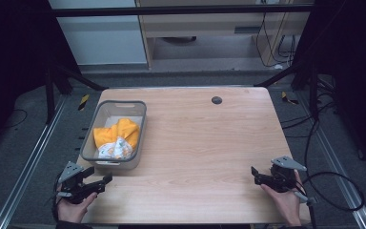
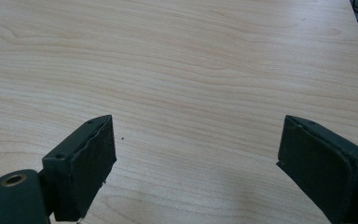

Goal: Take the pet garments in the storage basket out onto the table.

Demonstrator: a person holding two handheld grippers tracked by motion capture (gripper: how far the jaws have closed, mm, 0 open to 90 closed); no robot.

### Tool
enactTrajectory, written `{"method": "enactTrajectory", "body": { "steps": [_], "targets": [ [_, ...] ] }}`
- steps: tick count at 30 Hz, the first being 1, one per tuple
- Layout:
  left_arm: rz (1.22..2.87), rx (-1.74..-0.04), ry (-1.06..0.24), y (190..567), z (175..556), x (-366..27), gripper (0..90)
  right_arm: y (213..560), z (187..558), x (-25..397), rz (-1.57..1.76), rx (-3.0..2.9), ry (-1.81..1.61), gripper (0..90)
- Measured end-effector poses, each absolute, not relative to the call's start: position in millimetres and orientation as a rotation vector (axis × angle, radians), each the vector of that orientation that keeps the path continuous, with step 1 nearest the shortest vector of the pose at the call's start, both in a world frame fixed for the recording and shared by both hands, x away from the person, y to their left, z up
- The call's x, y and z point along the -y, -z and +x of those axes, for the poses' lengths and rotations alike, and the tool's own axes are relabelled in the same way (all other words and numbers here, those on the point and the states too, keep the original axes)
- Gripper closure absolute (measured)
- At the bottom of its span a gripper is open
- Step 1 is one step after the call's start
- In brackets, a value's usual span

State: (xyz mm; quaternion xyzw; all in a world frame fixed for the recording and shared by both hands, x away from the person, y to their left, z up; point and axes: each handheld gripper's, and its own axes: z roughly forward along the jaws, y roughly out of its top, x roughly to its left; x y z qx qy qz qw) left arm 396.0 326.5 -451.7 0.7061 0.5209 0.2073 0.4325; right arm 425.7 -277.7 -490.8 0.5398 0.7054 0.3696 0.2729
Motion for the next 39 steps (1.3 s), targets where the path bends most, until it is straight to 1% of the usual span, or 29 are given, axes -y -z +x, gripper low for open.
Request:
{"method": "enactTrajectory", "body": {
  "steps": [14,27,39],
  "targets": [
    [1.706,-1.276,-0.516,428.0,397.7,-334.1,19.1,491.3,423.6,275.5,1.436,-1.899,-0.986,11.2],
    [1.727,-1.229,-0.533,407.5,412.0,-319.2,19.1,490.9,422.8,275.8,1.435,-1.898,-0.986,11.2],
    [1.714,-1.204,-0.549,386.1,428.0,-317.6,19.1,489.9,422.8,275.8,1.436,-1.894,-0.989,11.2]
  ]
}}
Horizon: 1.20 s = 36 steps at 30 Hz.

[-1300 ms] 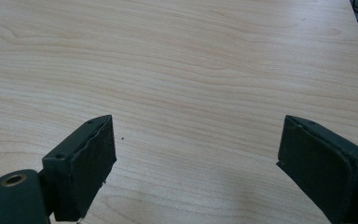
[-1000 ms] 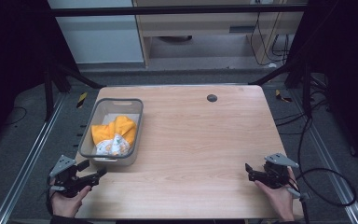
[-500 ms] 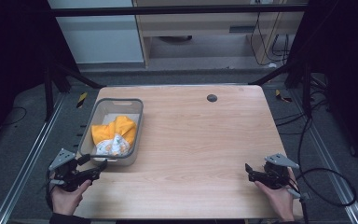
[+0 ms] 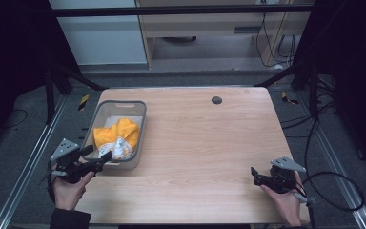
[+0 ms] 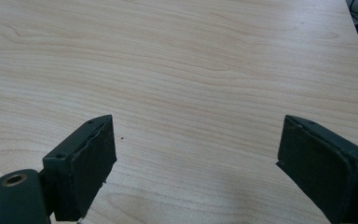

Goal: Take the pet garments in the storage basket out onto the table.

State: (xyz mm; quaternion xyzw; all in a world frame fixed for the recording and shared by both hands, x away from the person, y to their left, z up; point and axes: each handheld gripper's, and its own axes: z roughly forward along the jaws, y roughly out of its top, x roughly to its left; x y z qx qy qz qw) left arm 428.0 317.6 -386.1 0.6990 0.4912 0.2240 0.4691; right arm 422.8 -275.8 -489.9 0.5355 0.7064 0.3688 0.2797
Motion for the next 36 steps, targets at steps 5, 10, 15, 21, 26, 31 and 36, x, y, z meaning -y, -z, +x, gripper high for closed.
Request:
{"method": "enactTrajectory", "body": {
  "steps": [5,10,15,21,26,31,36],
  "targets": [
    [1.715,-1.205,-0.558,379.1,435.9,-319.8,19.2,489.5,422.9,276.3,1.431,-1.889,-0.987,11.2],
    [1.732,-1.216,-0.571,375.5,445.5,-319.1,19.3,489.3,422.7,275.3,1.435,-1.892,-0.990,11.2],
    [1.762,-1.227,-0.567,374.9,458.7,-314.8,19.6,489.4,422.9,275.1,1.430,-1.897,-0.989,11.2],
    [1.810,-1.238,-0.557,373.9,471.5,-310.1,19.5,489.5,423.0,275.7,1.443,-1.898,-0.992,11.2],
    [1.834,-1.254,-0.542,373.3,480.8,-308.7,19.8,489.5,423.2,276.5,1.441,-1.895,-0.992,11.2],
    [1.863,-1.261,-0.537,372.7,487.8,-307.1,19.9,489.8,423.6,276.7,1.443,-1.898,-0.990,11.2],
    [1.892,-1.269,-0.530,372.0,495.9,-304.2,20.4,490.0,423.7,277.2,1.443,-1.901,-0.989,11.2]
  ]
}}
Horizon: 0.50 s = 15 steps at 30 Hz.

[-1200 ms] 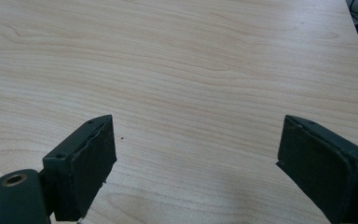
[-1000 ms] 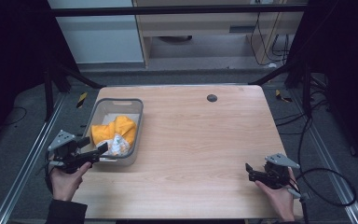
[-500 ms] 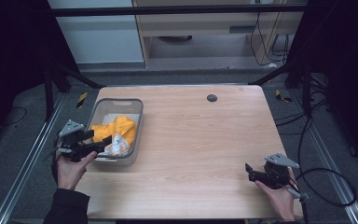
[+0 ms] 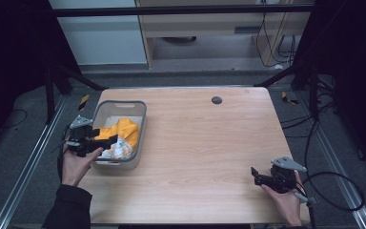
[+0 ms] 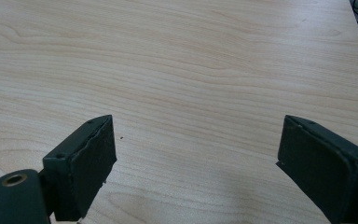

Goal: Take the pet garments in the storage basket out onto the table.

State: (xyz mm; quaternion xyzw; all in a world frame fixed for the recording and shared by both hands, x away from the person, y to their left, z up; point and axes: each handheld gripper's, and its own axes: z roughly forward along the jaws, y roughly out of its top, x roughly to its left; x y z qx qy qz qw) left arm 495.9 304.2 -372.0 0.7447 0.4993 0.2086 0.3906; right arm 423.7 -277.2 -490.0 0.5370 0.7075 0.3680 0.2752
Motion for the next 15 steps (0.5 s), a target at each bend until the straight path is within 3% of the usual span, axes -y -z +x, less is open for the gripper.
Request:
{"method": "enactTrajectory", "body": {
  "steps": [15],
  "targets": [
    [2.004,-1.291,-0.487,385.2,516.2,-293.4,21.5,491.1,424.3,277.4,1.446,-1.914,-0.981,11.2]
  ]
}}
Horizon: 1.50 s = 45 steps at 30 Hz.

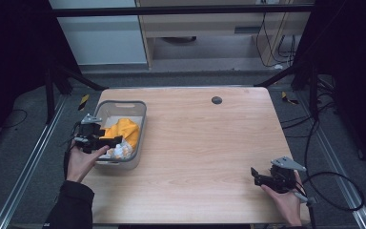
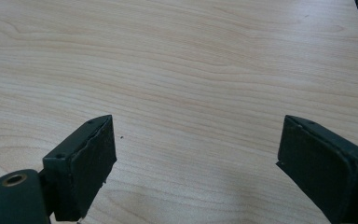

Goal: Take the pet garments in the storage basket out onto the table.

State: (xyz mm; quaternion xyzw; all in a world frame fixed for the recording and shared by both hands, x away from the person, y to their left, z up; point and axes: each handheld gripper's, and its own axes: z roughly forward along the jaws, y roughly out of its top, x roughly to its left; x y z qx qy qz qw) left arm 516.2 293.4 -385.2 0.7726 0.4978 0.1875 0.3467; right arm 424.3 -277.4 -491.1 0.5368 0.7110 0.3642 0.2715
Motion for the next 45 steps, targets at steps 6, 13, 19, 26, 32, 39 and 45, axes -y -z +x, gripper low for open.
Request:
{"method": "enactTrajectory", "body": {
  "steps": [6,13,19,26,32,39,45],
  "targets": [
    [2.044,-1.311,-0.467,392.8,523.8,-291.0,22.1,491.2,424.3,277.2,1.449,-1.916,-0.979,11.2],
    [2.075,-1.343,-0.449,399.6,529.6,-288.4,24.9,491.7,424.3,276.8,1.452,-1.921,-0.975,11.2],
    [2.104,-1.372,-0.420,405.4,534.5,-286.4,32.2,492.5,424.7,276.5,1.451,-1.927,-0.973,11.2],
    [2.137,-1.401,-0.375,412.9,538.8,-283.8,40.5,492.8,424.8,276.3,1.448,-1.932,-0.967,11.2],
    [2.161,-1.424,-0.320,417.2,543.1,-283.9,46.1,492.4,424.4,276.6,1.448,-1.931,-0.968,11.2],
    [2.207,-1.438,-0.329,421.3,544.5,-278.7,56.7,492.0,423.8,276.2,1.446,-1.937,-0.969,11.2],
    [2.200,-1.462,-0.289,422.0,546.9,-282.0,68.1,492.9,424.8,276.1,1.452,-1.942,-0.970,11.1]
  ]
}}
